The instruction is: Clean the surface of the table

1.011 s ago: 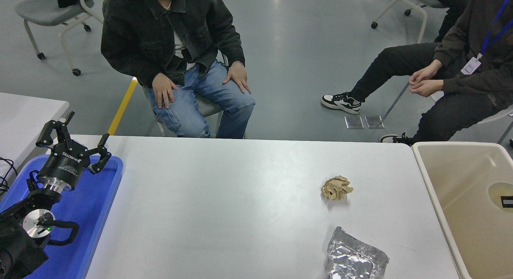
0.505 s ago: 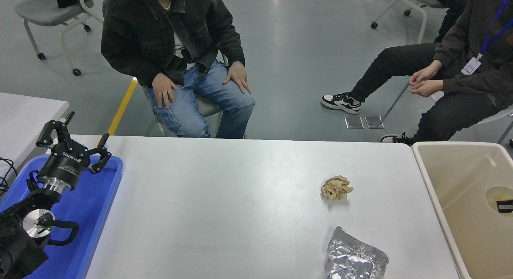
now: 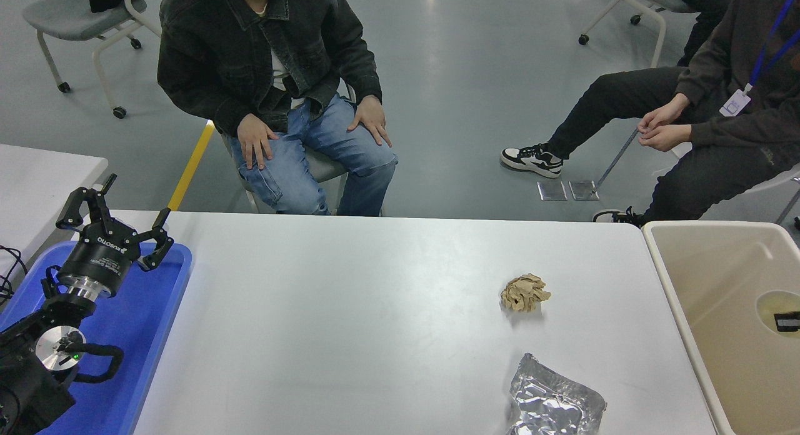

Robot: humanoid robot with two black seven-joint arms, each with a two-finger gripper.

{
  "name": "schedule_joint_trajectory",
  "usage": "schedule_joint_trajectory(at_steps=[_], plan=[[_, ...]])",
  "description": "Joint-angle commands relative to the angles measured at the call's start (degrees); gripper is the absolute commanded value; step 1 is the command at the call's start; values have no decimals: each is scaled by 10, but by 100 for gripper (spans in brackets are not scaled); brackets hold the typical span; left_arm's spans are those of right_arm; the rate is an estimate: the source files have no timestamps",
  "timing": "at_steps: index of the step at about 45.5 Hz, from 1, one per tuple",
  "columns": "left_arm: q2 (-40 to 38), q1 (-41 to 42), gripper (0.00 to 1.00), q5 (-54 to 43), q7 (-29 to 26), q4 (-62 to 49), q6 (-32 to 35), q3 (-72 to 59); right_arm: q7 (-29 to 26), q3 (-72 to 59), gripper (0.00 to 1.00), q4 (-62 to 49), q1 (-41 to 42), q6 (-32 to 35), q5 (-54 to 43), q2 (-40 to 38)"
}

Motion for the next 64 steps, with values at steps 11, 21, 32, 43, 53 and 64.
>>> schedule_joint_trajectory(at_steps=[11,21,32,43,53,64], plan=[[0,0,100,0,0,0,1,0,-5,0,100,-24,-1,-3,71,2],[0,0,100,0,0,0,1,0,-4,-9,100,-28,0,-1,91,2],[0,0,100,0,0,0,0,0,-5,-14,100,-57,0,-1,96,2],[0,0,100,0,0,0,0,0,-5,-14,100,-63,-12,4,135,-5],[0,0,100,0,0,0,0,0,-5,6,100,-2,22,6,143,-59],[0,0,100,0,0,0,0,0,-5,174,100,180,60,0,145,-142]])
